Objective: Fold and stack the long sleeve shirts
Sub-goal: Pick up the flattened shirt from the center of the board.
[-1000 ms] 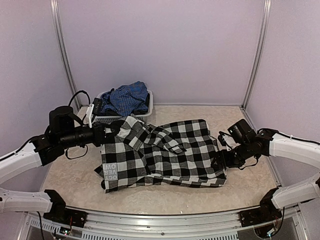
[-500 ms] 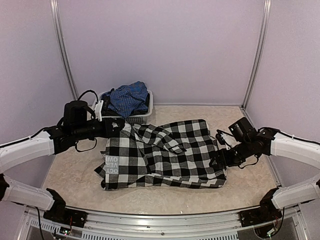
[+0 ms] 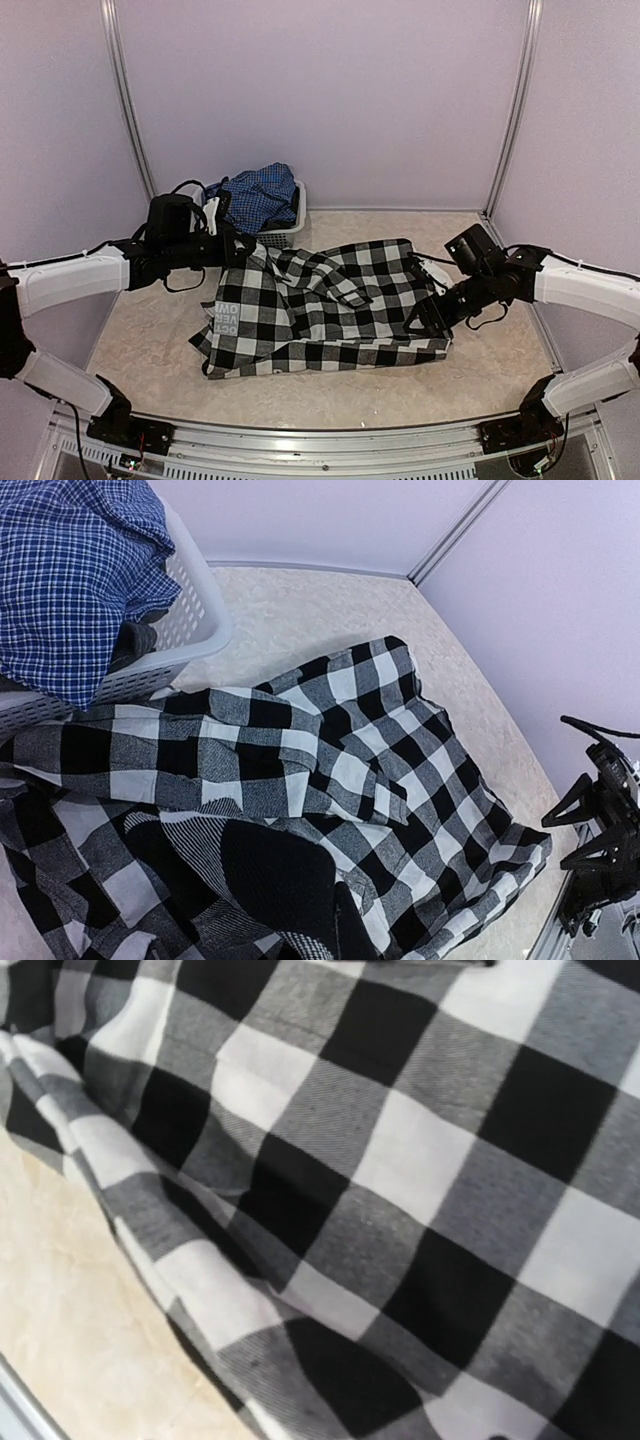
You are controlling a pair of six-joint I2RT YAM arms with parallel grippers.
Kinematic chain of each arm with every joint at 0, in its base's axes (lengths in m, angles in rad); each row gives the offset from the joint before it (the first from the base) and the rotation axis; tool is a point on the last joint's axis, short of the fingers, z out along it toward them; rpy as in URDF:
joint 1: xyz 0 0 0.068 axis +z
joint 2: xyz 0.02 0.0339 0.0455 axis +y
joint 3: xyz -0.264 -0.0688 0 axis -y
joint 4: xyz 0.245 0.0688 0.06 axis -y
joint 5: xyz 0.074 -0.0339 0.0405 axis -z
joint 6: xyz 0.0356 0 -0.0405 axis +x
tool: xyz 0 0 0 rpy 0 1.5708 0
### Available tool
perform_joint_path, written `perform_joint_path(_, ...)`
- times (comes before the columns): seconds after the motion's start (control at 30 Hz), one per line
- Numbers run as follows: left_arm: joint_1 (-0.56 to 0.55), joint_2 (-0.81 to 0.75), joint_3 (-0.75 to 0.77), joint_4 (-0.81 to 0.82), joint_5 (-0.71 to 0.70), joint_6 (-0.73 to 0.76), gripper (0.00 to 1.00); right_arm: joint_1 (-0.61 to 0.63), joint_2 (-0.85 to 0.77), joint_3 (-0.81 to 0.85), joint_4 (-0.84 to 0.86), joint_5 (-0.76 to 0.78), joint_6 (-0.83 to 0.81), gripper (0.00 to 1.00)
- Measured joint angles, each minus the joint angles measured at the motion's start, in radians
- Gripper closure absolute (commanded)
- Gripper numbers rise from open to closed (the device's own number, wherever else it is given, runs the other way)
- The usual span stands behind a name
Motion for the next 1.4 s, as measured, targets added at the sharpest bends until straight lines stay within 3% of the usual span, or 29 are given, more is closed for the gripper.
perform_joint_path(0.33,0.0,0.002,0.002,-0.001,0.006,-0.002,1.0,0.104,0.219,0.211,-0.086,0.084,-0.132,0.32)
perform_joint_path(0.83,0.0,-0.005,0.002,-0.009,0.005,-0.002,1.0,0.167,0.323,0.22,-0.187,0.165,-0.295,0.34)
perform_joint_path(1.3,0.0,-0.011,0.002,-0.023,-0.001,-0.001,1.0,0.175,0.345,0.221,-0.202,0.161,-0.318,0.67)
perform_joint_path(1.4,0.0,-0.014,0.002,-0.029,-0.003,-0.001,1.0,0.179,0.348,0.222,-0.203,0.159,-0.316,0.84)
